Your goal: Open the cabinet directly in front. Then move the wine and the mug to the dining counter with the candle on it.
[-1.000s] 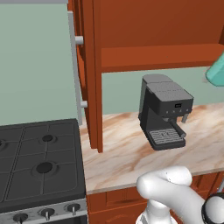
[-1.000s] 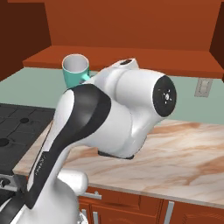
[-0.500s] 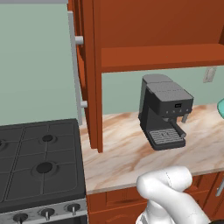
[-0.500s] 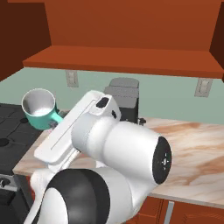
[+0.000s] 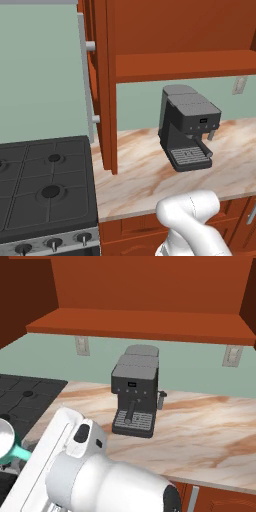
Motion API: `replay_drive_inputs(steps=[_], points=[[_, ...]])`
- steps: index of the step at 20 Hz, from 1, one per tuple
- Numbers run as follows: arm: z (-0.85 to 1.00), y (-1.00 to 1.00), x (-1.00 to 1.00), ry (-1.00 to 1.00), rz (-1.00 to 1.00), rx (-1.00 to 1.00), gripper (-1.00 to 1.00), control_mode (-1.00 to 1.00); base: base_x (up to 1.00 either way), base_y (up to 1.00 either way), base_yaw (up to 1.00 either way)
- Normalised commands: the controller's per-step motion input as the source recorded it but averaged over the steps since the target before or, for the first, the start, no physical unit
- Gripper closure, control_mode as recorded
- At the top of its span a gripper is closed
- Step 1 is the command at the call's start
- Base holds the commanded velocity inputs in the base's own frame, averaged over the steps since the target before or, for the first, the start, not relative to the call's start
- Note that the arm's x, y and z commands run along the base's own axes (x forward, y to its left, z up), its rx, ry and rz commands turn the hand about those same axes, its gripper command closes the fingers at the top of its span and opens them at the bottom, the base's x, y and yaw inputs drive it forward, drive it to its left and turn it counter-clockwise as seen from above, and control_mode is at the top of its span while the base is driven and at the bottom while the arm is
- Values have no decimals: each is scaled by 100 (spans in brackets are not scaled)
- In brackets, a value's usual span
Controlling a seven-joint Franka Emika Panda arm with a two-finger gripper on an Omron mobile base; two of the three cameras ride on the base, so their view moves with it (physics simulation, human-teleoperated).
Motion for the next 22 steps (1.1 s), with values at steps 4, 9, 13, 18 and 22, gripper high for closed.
replay_drive_inputs(steps=[4,9,13,18,22], points=[[-39,28,-72,-3,16,-1,100,-100,0,0,0],[-8,4,-10,0,1,0,100,-100,0,0,0],[0,0,2,0,0,0,100,-100,0,0,0],[0,0,17,0,0,0,100,-100,0,0,0],[0,0,6,0,0,0,100,100,14,0,0]])
